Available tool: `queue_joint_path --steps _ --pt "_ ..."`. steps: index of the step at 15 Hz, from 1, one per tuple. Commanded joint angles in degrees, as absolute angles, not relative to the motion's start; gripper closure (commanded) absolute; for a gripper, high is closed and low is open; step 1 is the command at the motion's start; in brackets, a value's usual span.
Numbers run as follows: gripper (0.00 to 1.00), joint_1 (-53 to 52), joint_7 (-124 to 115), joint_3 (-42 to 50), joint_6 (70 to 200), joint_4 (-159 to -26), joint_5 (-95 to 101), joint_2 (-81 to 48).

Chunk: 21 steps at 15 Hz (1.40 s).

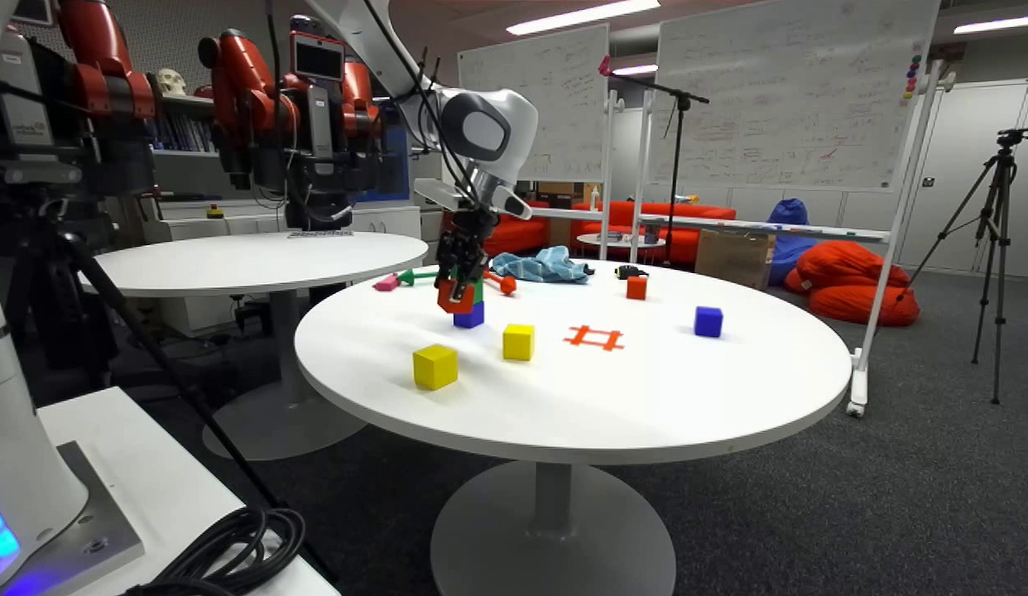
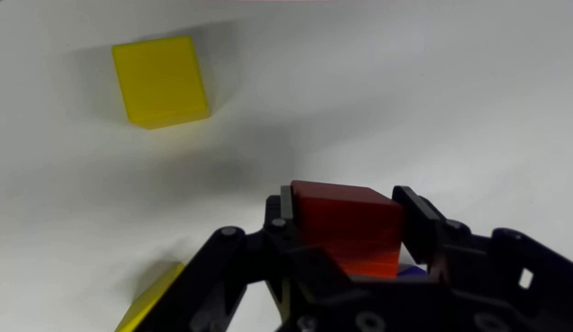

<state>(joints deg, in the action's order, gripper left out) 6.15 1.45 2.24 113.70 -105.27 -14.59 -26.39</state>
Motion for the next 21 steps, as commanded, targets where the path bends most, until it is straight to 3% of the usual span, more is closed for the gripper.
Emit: queue_joint_path --steps 1,12,13,14,16,17,21 --pt "0.69 6.79 0.27 2.41 113.08 -103.47 -15.28 -28.07" --pt "0.69 6.82 0.02 1.59 111.61 -96.85 -15.23 -34.44" --pt "0.34 6.95 0.15 1.54 111.3 -96.5 -15.29 -34.65" --pt "0.18 6.92 -0.02 1.52 111.2 -96.14 -15.34 -34.95" --pt "0.03 6.92 -0.03 1.52 110.73 -95.68 -15.32 -35.07" --pt "0.0 6.94 0.06 1.52 110.44 -95.53 -15.32 -35.0" --pt "0.0 6.77 0.17 1.38 110.67 -95.16 -15.35 -34.03"
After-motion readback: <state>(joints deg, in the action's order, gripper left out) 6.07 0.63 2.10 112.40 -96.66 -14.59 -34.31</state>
